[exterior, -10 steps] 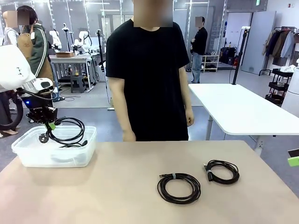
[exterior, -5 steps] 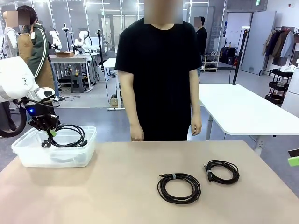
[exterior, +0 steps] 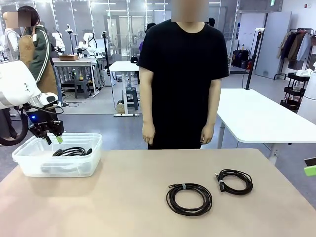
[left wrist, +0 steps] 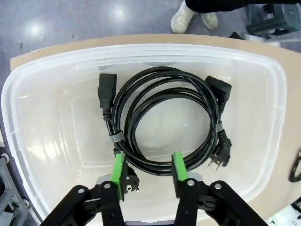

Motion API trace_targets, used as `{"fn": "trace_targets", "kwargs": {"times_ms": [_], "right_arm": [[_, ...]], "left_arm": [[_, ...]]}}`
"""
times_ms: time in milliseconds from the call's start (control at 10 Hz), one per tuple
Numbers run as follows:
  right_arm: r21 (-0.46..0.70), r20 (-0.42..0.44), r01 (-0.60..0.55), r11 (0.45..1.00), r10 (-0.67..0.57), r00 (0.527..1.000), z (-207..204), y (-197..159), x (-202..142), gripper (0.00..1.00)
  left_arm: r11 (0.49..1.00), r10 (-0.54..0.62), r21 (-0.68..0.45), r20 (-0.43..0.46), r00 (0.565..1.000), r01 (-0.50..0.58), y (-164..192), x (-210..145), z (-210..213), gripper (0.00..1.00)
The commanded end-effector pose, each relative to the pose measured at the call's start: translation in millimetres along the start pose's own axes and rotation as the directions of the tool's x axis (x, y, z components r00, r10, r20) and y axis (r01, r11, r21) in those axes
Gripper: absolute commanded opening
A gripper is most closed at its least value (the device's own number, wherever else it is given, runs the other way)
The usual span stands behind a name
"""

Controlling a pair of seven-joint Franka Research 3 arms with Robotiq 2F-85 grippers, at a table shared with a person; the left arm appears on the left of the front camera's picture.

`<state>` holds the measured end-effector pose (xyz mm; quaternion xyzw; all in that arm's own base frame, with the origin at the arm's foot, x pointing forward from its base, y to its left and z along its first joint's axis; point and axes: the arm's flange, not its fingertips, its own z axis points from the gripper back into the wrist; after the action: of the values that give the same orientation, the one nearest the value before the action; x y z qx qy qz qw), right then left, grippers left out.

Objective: Organize and store the cables.
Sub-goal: Place the Power Cable into the Organizing box, then place the USB Extension Cable into the Organizing box.

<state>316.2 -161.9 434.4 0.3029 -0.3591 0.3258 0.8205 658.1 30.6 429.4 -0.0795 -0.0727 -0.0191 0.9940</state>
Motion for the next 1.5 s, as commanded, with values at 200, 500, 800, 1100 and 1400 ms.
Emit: {"fn": "trace_targets", "kwargs": {"times_ms": [200,500,800,1100,1400], "right_arm": [[0.002,0.019,-0.012,1.0,0.012,1.0,-1.2,-1.6,0.1,1.0],[0.002,0.019,-0.012,1.0,0.012,1.0,-1.2,-1.6,0.1,1.0],[0.002,0.019,-0.012,1.0,0.012,1.0,-1.2,-1.6,0.1,1.0],[0.002,0.019,-0.012,1.0,0.012,1.0,-1.2,-1.6,0.1,1.0],[0.002,0.019,-0.012,1.0,0.012,1.0,-1.2,-1.6,0.1,1.0]], "left_arm": [[1.0,0.015,0.011,0.02,1.0,-0.015,-2.3,-7.5,4.8,1.0],[1.0,0.008,0.007,0.016,1.0,-0.008,-10.0,-23.7,7.6,1.0],[1.0,0.007,0.001,0.006,1.0,-0.007,-2.6,-1.8,5.7,1.0],[1.0,0.007,0.001,0.006,1.0,-0.007,-2.6,-1.8,5.7,1.0],[1.0,0.007,0.001,0.006,1.0,-0.007,-2.6,-1.8,5.7,1.0]]}}
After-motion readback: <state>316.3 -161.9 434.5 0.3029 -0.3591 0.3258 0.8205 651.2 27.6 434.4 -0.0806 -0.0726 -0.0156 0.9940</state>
